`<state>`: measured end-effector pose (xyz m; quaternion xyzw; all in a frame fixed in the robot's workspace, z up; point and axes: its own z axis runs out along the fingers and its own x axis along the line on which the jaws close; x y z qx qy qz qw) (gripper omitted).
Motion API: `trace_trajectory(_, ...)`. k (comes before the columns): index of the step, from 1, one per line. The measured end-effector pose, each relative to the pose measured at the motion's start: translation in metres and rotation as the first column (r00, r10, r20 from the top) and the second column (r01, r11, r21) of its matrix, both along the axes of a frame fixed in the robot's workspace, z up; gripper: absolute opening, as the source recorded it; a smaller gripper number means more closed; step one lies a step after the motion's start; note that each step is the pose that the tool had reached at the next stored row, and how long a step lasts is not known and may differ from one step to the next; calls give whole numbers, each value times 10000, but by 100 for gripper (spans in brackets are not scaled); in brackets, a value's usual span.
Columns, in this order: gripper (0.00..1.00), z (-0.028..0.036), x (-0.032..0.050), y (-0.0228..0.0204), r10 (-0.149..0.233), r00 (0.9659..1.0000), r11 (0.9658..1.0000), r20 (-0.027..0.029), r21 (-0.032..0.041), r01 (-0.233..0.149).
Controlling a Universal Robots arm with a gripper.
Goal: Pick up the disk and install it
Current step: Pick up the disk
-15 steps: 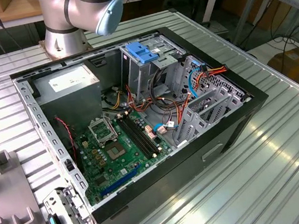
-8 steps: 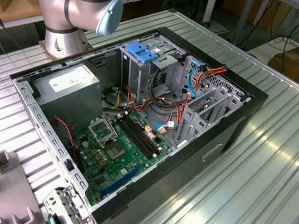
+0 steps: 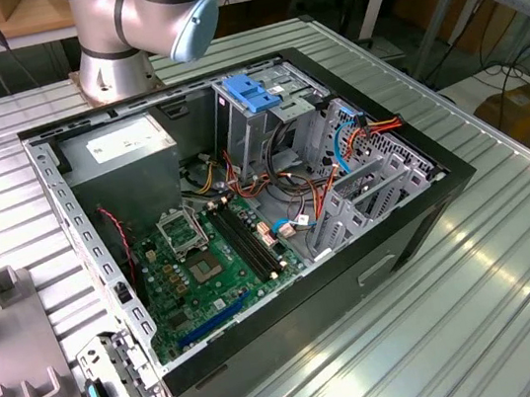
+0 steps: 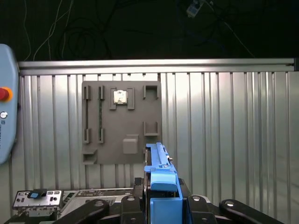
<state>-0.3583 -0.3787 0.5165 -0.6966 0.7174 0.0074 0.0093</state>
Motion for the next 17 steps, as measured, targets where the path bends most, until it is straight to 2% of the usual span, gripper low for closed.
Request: trace_trajectory(17,37,0,104,-14,0,10000,10000,0,0,0)
